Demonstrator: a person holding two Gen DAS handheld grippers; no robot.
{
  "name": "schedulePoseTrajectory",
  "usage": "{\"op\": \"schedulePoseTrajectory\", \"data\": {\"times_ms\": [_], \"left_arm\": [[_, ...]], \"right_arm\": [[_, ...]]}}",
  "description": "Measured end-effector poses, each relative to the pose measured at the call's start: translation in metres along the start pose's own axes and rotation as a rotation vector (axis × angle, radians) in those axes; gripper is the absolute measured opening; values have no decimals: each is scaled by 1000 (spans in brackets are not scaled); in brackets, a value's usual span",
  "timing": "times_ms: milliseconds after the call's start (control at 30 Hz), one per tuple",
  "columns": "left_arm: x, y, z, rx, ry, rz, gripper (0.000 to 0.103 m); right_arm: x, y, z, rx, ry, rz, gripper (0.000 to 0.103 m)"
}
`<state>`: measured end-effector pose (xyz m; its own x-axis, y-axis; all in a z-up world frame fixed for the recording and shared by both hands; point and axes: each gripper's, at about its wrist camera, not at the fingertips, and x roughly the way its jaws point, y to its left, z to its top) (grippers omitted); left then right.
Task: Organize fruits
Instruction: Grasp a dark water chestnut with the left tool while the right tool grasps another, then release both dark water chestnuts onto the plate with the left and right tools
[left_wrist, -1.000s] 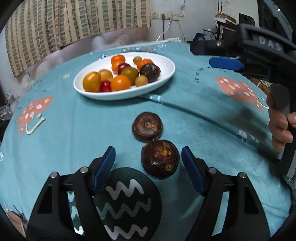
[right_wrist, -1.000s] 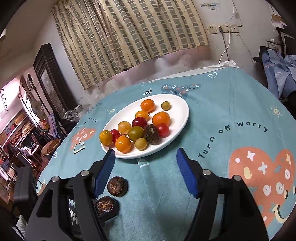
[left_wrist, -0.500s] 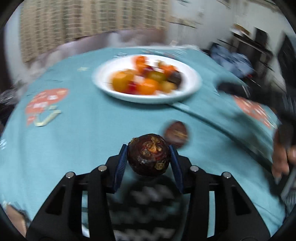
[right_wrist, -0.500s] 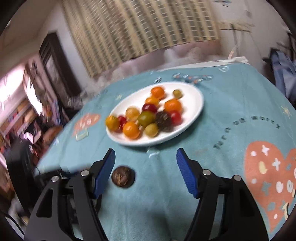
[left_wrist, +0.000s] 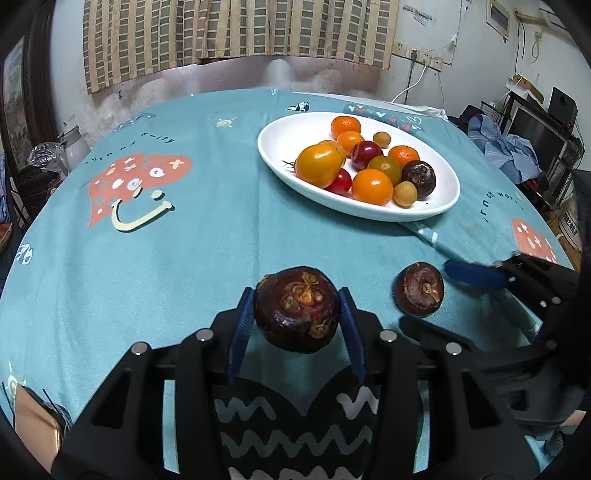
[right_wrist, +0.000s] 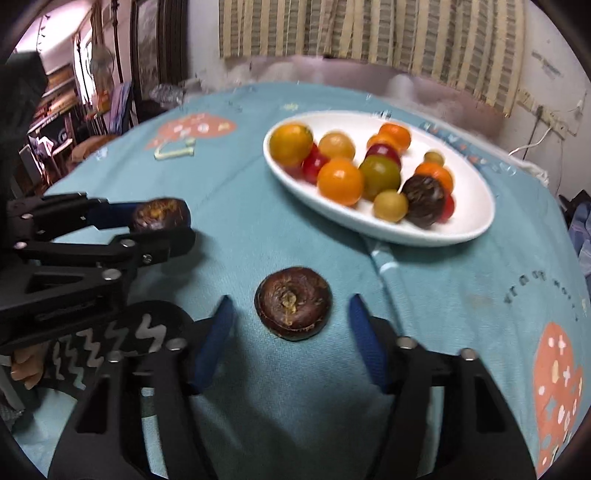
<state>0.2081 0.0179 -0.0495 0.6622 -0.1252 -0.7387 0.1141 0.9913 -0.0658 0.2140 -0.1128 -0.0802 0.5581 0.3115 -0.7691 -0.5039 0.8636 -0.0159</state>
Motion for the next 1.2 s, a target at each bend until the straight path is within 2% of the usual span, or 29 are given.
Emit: {"op": "schedulePoseTrajectory", "data": {"times_ms": [33,200,467,567,700,800,900,1133,1167,1200], "left_arm": [[3,-1,-1,2,11,-3,46],[21,-3,-5,14,71,-2,46],[13,-9,-3,26,28,-18,46],[1,-8,17,20,-25,-28,46],[1,-10,62,62,-65,20,46],[14,-9,104,56,-82,34,46],[37,-6,132,31,-78,25,46],[90,-5,158,-2,-50,15,47],[93,-5,160,-5,-50,11,48],[95,-6,161,-8,-52,9,53]], "right_arm": [[1,-3,0,12,4,3,44],[-26,-19,-4,76,-80,34,43],[-46,-37,-6,139,-134,33,43],[-63,-54,-1,189,-191,21,43],[-73,-81,28,209,-228,-18,43],[-63,-105,56,225,-224,-50,43],[-40,-127,76,257,-209,-68,43],[10,-141,92,254,-180,-80,44],[13,-140,95,250,-184,-77,44],[15,-138,97,245,-187,-77,44]]}}
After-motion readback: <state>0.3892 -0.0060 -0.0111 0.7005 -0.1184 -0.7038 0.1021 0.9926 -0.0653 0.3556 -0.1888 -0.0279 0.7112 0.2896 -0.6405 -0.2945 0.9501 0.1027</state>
